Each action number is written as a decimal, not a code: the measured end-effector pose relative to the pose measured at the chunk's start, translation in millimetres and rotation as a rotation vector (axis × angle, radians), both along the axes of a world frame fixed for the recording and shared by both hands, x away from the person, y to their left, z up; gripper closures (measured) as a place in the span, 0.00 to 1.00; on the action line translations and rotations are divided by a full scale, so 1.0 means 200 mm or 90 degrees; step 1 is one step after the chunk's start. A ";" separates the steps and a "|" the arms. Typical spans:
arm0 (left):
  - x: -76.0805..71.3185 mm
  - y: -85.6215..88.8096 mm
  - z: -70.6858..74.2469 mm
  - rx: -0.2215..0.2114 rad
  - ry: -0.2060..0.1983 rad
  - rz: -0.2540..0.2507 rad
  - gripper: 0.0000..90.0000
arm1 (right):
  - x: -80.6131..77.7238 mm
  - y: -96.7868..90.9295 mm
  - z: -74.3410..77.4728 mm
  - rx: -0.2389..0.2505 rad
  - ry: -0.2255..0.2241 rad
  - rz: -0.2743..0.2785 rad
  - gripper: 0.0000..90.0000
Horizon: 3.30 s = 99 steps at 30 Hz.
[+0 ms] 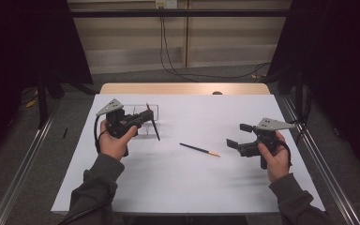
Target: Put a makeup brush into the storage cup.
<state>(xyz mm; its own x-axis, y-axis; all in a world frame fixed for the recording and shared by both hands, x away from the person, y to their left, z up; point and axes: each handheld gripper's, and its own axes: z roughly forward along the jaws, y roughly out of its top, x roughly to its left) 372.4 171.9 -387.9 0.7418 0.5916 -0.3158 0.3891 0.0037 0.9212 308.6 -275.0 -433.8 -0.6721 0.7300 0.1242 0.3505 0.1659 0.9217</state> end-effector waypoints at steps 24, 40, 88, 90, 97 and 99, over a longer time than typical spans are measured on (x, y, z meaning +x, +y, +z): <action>0.07 -0.01 0.10 0.013 -0.016 0.003 0.93 | 0.00 0.01 0.00 -0.003 0.003 0.004 0.10; 0.11 -0.03 0.15 0.015 -0.025 0.007 0.93 | 0.00 0.00 0.00 0.002 0.000 0.006 0.10; 0.25 -0.02 0.17 0.059 -0.042 0.061 0.93 | 0.00 -0.02 0.00 0.010 0.001 0.005 0.10; 0.26 -0.02 0.16 0.057 -0.043 0.058 0.93 | 0.00 -0.02 0.00 0.009 0.001 0.005 0.09; 0.27 -0.03 0.12 0.069 -0.042 0.070 0.93 | 0.00 -0.02 0.00 0.008 0.003 0.005 0.09; 0.28 -0.03 0.11 0.078 -0.041 0.067 0.93 | 0.00 -0.02 0.00 0.008 0.005 0.004 0.10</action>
